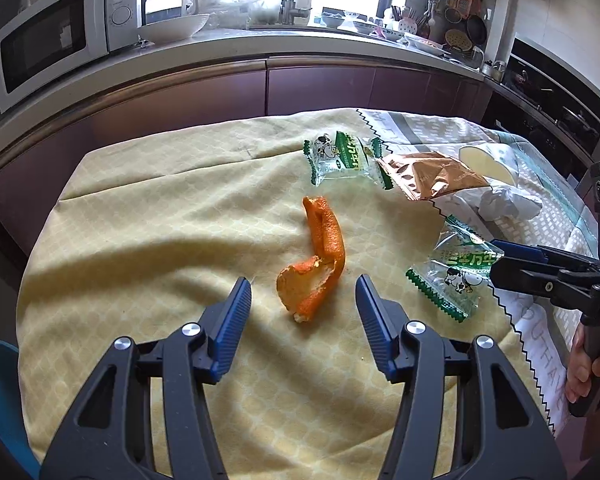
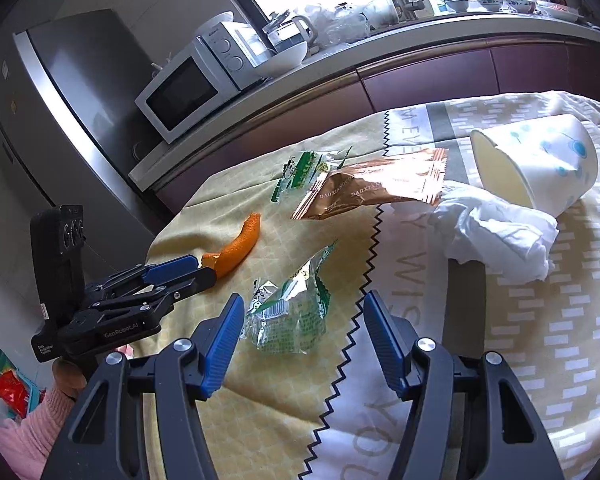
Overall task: Collect trash
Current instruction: 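Grasp the orange peel with the left tool while the right tool grasps a clear wrapper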
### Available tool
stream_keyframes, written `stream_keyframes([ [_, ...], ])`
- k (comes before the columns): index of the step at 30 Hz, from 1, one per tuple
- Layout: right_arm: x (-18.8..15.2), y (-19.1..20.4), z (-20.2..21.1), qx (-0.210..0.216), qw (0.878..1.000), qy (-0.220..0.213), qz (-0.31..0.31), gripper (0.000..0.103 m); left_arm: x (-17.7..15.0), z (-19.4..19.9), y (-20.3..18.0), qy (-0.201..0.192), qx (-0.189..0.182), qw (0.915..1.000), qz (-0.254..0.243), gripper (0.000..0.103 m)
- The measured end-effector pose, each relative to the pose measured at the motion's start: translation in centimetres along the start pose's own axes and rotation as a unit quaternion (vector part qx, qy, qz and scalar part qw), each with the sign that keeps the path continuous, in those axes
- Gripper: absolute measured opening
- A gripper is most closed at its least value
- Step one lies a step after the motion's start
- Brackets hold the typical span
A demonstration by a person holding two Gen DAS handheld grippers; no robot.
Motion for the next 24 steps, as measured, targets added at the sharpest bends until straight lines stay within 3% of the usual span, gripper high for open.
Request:
stream_keyframes([
  [2, 0.0, 0.1, -0.1, 0.002, 1.000, 0.002, -0.001, 0.054, 0.2, -0.4, -0.1, 0.005, -0.005, 1.0000, -0.002, 0.051],
  [9, 0.0, 0.0, -0.3, 0.011, 1.000, 0.007, -0.007, 0.036, -0.1, -0.8, -0.5, 0.019, -0.019, 0.9996, -0.007, 0.025],
  [12, 0.0, -0.1, -0.3, 0.012, 1.000, 0.008, -0.009, 0.035, -0.2, -0.7, -0.5, 0.017, -0.020, 0.9996, -0.006, 0.018],
  [24, -0.2, 0.3, -0.3, 0.025, 1.000, 0.006, -0.006, 0.018, -1.3, 1.3, -0.2, -0.001, -0.014, 0.9999, 0.006, 0.011],
])
Point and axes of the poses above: each gripper's, at about its wrist camera, not at the fingertips, and z roughly against the way its jaws point, y to its left, x to its top, the point moved 3 cm from there along -z, roughly the way its jaws point, and after that the axes turned 1 degree about z, right-handed, at the moved point
